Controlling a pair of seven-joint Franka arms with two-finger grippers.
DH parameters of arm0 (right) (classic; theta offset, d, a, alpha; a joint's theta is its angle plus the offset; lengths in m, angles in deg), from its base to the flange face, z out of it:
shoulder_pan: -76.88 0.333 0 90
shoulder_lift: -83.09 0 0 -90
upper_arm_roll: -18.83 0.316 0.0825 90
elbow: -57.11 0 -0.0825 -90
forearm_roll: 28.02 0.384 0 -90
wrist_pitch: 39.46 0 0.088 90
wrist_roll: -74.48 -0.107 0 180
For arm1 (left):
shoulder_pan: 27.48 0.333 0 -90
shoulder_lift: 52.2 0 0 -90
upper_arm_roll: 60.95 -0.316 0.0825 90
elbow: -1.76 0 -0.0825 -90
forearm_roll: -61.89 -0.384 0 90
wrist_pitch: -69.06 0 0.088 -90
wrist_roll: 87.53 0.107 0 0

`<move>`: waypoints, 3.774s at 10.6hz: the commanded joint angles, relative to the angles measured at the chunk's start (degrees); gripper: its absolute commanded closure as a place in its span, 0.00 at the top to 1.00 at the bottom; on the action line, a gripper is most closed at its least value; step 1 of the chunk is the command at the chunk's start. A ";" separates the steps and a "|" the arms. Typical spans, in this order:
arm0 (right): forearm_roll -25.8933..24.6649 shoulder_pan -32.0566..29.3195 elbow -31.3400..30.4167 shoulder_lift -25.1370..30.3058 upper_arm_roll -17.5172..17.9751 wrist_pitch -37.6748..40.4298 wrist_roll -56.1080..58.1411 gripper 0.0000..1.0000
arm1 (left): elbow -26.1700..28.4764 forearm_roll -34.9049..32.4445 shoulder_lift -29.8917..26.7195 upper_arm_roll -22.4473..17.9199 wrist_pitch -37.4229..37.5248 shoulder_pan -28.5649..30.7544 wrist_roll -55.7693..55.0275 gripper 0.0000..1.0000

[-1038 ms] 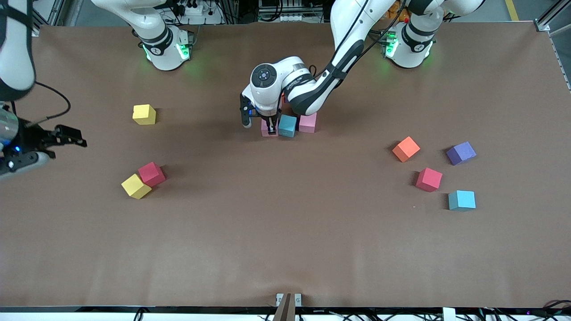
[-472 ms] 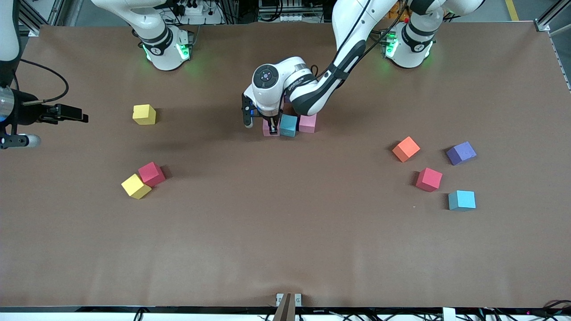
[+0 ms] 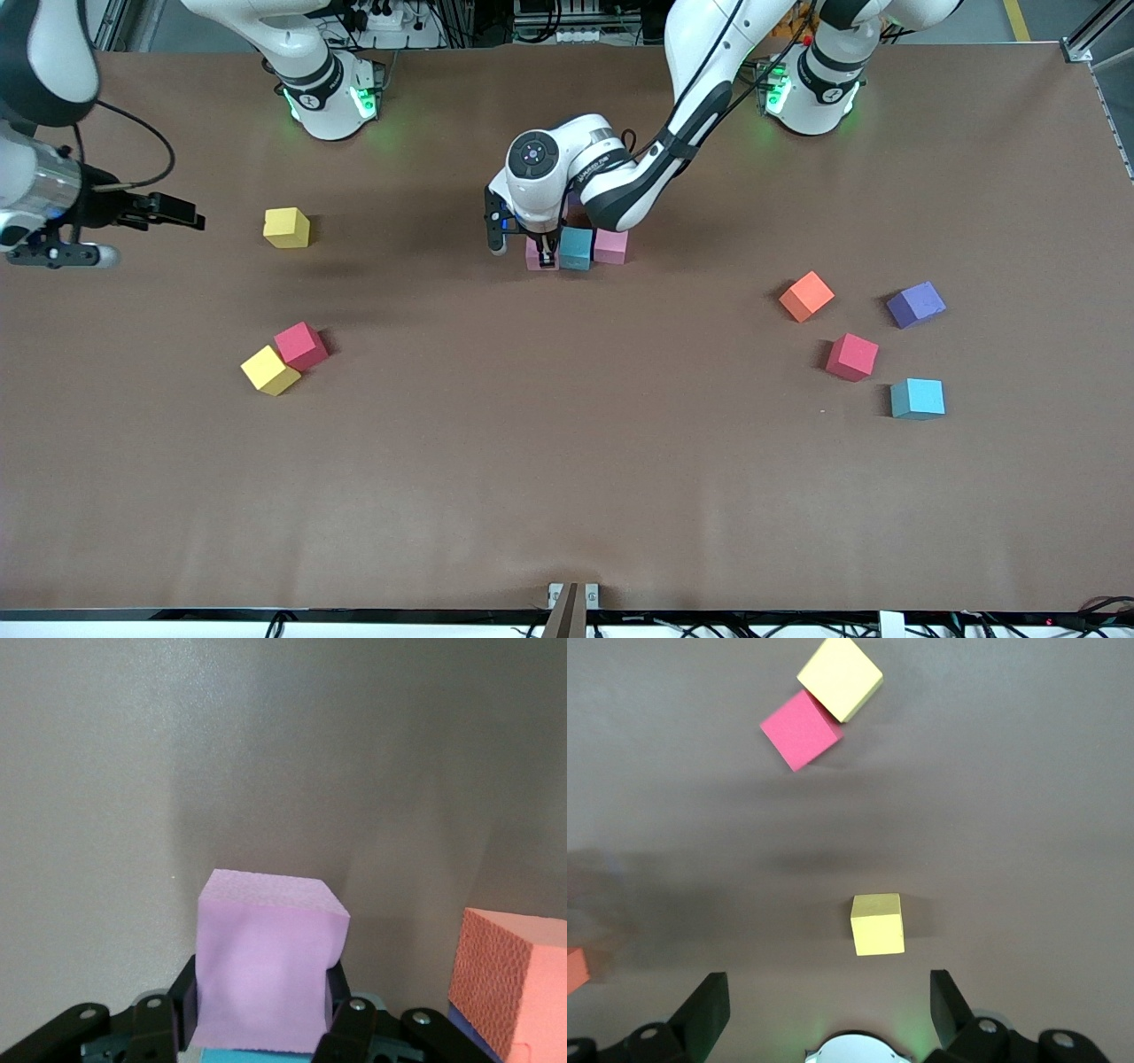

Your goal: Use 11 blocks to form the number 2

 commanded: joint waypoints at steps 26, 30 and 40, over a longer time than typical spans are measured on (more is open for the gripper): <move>-3.57 -0.69 -31.05 -12.95 -0.12 -33.08 2.37 1.00 | 2.08 -4.55 -1.84 10.65 2.10 7.82 -13.41 1.00; -3.48 -1.13 -31.05 -14.53 -0.03 -35.01 2.37 1.00 | 1.99 -4.55 -8.42 11.97 10.09 12.64 -12.54 1.00; -3.39 -1.13 -30.96 -15.24 -0.03 -34.66 2.19 0.49 | -6.63 -4.36 -17.12 10.58 33.66 45.08 -4.73 1.00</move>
